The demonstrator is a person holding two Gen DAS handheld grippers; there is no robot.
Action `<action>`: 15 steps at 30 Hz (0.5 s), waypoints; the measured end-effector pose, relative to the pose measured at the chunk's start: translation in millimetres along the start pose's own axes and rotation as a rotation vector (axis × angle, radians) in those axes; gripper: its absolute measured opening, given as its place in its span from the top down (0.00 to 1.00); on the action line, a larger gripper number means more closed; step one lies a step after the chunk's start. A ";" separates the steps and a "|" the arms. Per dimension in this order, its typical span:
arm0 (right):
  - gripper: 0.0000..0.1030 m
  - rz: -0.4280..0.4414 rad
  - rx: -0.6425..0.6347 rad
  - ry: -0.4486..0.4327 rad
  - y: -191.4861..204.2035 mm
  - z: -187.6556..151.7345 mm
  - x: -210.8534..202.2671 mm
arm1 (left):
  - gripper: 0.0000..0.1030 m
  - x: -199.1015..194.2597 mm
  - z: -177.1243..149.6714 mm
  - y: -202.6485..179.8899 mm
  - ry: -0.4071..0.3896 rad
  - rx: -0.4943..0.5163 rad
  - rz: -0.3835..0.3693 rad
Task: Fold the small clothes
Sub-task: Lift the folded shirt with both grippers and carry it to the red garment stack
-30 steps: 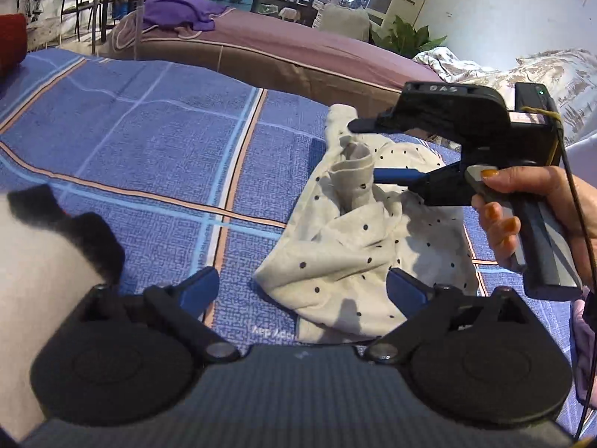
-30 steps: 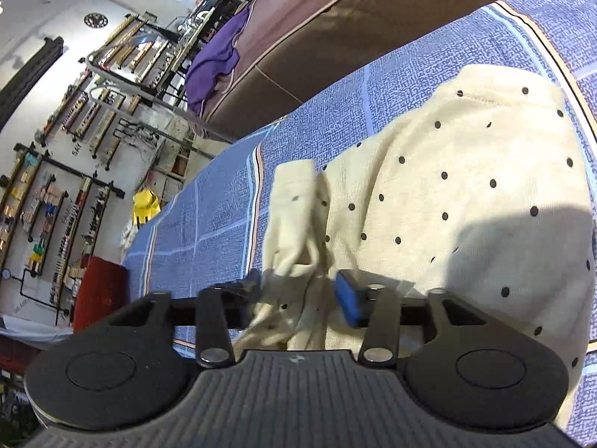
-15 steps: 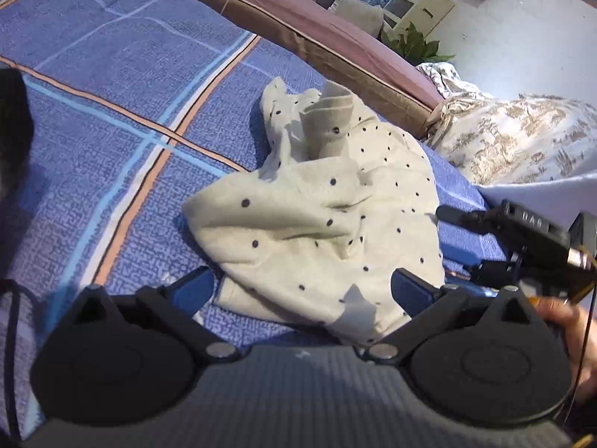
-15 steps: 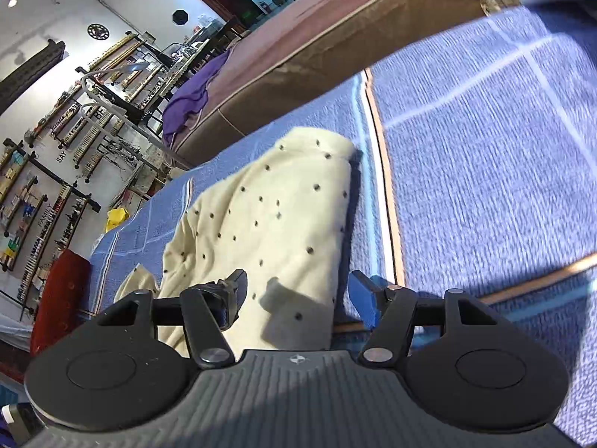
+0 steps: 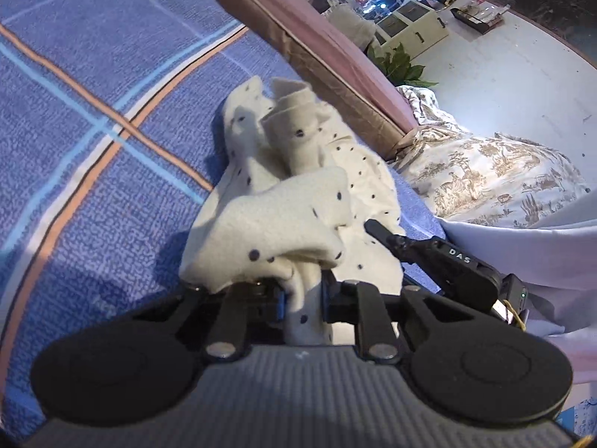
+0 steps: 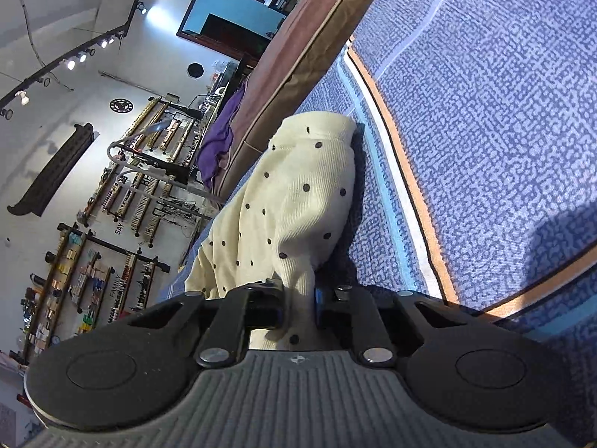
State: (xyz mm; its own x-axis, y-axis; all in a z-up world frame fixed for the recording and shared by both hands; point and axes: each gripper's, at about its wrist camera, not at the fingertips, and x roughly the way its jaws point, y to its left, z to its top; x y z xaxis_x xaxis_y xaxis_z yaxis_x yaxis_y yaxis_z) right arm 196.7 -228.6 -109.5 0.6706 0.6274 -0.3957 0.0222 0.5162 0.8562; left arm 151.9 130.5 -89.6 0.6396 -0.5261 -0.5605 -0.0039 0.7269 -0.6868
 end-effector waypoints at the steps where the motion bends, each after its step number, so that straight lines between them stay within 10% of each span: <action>1: 0.77 0.001 -0.007 -0.006 5.3 0.3 -2.6 | 0.85 -6.8 4.9 -5.6 -0.012 0.003 -0.023; 8: 0.80 0.155 -0.178 -0.034 124.1 23.7 -32.4 | 0.86 -94.1 55.9 -49.6 -0.139 -0.007 -0.244; 15: 0.81 0.362 -0.320 0.094 293.8 19.9 -14.5 | 0.85 -277.8 96.6 -73.8 -0.339 0.320 -0.148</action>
State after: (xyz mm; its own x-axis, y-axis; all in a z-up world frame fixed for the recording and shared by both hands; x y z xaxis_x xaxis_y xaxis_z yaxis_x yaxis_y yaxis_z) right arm 208.3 -97.7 154.4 0.5226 0.8422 -0.1323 -0.4391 0.3989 0.8050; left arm 48.7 265.6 161.5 0.8301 -0.4992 -0.2486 0.3085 0.7824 -0.5411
